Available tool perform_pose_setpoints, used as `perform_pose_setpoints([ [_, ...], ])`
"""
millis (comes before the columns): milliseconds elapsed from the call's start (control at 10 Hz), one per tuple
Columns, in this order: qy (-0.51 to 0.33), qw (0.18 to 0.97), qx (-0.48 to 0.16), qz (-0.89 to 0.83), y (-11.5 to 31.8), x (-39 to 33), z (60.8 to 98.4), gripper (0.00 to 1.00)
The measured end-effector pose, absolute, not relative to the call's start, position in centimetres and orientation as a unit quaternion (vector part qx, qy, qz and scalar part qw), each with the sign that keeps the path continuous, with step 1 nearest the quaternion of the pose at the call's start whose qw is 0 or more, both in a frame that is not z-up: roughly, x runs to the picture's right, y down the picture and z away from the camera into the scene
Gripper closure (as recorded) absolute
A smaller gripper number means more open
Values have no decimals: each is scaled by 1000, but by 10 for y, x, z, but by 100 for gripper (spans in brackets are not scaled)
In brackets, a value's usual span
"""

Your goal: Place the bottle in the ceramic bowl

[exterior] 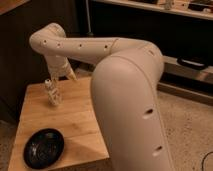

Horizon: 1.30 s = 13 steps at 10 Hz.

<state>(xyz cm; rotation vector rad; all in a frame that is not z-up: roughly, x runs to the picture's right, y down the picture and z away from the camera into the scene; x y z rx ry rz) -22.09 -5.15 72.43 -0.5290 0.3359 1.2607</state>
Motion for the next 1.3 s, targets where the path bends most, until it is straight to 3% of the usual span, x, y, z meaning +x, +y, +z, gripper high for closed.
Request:
perform_pose_setpoints([
  [500,115,779,-272,553,-98,-263,749,35],
  [1300,117,796,-310,507,-78,-313,780,35],
])
